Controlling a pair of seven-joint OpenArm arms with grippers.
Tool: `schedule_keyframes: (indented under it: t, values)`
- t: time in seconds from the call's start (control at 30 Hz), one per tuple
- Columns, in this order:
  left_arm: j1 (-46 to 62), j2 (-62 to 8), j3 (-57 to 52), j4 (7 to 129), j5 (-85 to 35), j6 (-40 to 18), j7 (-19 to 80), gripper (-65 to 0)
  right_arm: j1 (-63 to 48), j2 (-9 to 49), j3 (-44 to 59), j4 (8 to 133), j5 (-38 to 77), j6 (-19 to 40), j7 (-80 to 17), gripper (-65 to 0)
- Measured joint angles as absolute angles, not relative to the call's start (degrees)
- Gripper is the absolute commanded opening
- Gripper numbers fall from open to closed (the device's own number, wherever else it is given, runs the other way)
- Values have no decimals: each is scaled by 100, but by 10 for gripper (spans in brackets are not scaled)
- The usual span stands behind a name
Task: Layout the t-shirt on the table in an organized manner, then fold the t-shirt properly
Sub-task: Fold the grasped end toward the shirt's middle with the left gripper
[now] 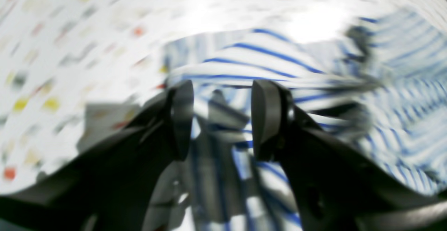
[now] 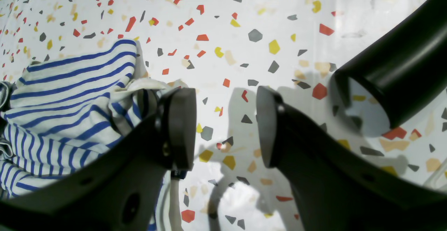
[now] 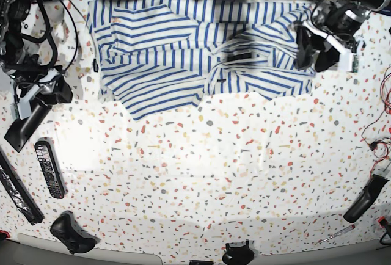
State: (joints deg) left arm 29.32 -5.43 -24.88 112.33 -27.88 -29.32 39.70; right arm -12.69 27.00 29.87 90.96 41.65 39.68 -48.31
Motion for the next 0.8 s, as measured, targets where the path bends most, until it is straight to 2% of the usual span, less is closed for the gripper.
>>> schedule_keyframes:
  t: [0.2,0.33,0.57,0.7,0.8]
  values:
    - [2921,-541,-2486,10781,-2764,-2803,3938,-402,-1269,2700,2987,9096,4165,3968,-4895,-381]
    - [2915,-541,-2486,10761,-3242,-2829,3931,-402,-1267,2700,2987,9096,4167,3968,-4895,-381]
    - [2888,-541,-2486,10761,-3280,-2849,3898,-403,-1269,2700,2987,9096,4165,3968,-4895,-381]
    - [2733,-534,-2486,10604,-3284,-2853,3909,-434,-1269,2700,2987,9096,4163,3968,-4897,-381]
    - [2663,-526,-2482,10324,-3280,-2849,3907,-435,-1269,2700,2987,9096,4163,3968,-4910,-381]
